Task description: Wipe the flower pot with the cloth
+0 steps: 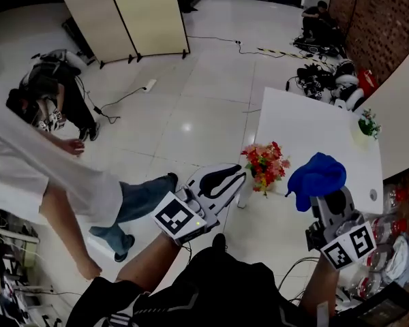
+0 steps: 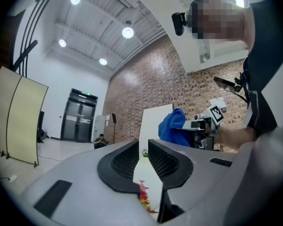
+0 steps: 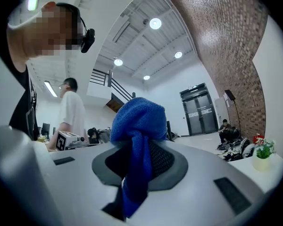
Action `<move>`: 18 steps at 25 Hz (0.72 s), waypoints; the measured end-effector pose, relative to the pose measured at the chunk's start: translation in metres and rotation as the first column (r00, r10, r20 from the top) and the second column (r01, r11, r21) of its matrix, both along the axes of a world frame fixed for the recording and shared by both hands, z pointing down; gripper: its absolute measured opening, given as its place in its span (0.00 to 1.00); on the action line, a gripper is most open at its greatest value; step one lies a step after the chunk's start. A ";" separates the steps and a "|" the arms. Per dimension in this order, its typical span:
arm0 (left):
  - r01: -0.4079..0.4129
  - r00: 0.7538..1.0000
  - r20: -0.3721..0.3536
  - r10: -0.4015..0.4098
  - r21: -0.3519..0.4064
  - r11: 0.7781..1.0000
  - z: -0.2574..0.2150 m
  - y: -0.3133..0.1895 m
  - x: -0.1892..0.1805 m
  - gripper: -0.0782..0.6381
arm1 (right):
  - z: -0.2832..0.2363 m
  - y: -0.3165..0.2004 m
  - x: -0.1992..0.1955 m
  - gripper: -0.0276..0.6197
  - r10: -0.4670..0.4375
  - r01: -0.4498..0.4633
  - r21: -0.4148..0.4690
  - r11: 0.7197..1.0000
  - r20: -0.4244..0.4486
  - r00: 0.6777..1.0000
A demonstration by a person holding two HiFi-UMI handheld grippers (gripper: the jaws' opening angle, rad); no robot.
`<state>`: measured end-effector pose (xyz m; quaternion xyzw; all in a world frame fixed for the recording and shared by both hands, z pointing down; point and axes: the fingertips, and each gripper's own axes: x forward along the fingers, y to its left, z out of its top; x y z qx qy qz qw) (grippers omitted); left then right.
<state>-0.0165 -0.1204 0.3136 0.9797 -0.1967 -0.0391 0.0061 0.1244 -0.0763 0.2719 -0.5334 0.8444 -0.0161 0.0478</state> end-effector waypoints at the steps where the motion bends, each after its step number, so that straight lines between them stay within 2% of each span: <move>1: -0.013 1.000 0.001 0.013 0.001 1.000 0.001 -0.010 0.000 0.18 | -0.001 -0.009 -0.001 0.14 0.008 -0.008 0.004 1.000 0.009 1.000; 7: -0.069 0.998 -0.006 0.069 -0.048 0.996 0.009 -0.052 0.015 0.18 | -0.001 -0.047 0.011 0.14 0.028 -0.028 -0.029 0.999 0.006 1.000; 9: -0.088 0.996 -0.009 0.087 -0.034 0.996 0.012 -0.058 0.018 0.25 | 0.003 -0.052 0.014 0.14 0.015 -0.015 -0.035 0.999 0.004 1.000; 12: -0.085 0.996 0.040 0.085 -0.007 0.996 0.029 -0.066 0.023 0.31 | 0.007 -0.060 0.018 0.14 -0.005 0.007 -0.045 0.999 0.039 0.999; 13: -0.100 0.993 0.054 0.101 -0.023 0.995 0.037 -0.067 0.025 0.41 | 0.006 -0.064 0.019 0.14 -0.010 0.012 -0.043 0.999 0.061 0.998; 14: -0.121 0.990 0.068 0.123 -0.042 0.992 0.047 -0.069 0.026 0.57 | 0.006 -0.068 0.021 0.14 -0.011 0.014 -0.043 0.999 0.074 0.997; 15: -0.137 0.986 0.089 0.141 -0.055 0.989 0.060 -0.073 0.027 0.66 | 0.011 -0.071 0.025 0.14 -0.011 0.014 -0.046 0.999 0.071 0.997; 17: -0.145 0.978 0.138 0.154 -0.076 0.987 0.092 -0.082 0.028 0.69 | 0.030 -0.074 0.034 0.14 -0.024 0.026 -0.063 0.998 0.034 0.999; 18: -0.148 0.975 0.152 0.161 -0.097 0.984 0.109 -0.087 0.030 0.76 | 0.039 -0.075 0.036 0.14 -0.034 0.035 -0.073 0.997 0.022 0.999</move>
